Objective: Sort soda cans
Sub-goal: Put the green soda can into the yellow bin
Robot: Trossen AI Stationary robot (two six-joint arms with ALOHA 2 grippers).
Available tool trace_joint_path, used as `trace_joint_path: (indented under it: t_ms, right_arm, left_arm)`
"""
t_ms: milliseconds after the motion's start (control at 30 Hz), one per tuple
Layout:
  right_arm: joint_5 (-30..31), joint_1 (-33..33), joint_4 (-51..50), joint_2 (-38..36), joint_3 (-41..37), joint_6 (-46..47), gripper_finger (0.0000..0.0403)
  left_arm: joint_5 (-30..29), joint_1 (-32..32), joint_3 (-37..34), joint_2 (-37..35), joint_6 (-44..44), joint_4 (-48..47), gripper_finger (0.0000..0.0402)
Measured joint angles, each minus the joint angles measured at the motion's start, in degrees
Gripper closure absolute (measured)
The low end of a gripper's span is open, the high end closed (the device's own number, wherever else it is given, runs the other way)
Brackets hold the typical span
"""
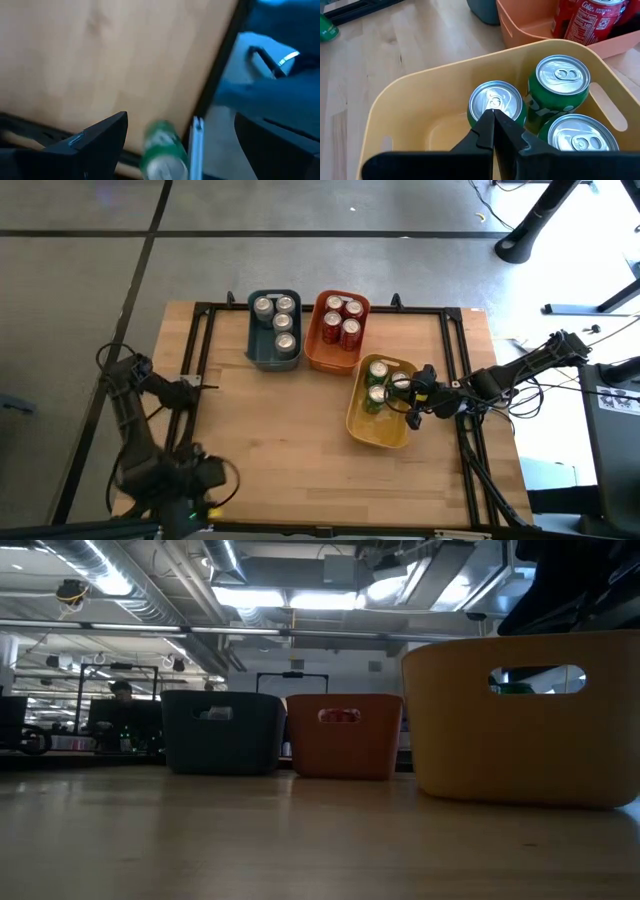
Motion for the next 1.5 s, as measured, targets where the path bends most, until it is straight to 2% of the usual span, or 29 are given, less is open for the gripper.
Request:
trace_joint_path:
  t_ms: [233,500,967,1500]
  right_arm:
    - [0.0,0.0,0.04,0.0,0.0,0.07,0.0397]
    - [0.0,0.0,-0.09,0.0,0.0,0.07,0.0397]
    - [0.92,-0.02,-0.14,0.0,0.0,0.05,0.0397]
    - [1.36,-0.02,-0.15,0.0,-0.02,0.01,0.0397]
  left_arm:
    - [0.47,-8.72,-4.36,0.0,-8.77,3.88,0.0047]
    - [0.44,-13.52,-9.97,0.0,-14.23,8.15,0.0047]
    - [5.93,-14.21,-17.2,0.04,-12.81,13.72,0.0047]
    - [6.01,-14.19,-27.09,0.02,-13.03,24.77,0.0047]
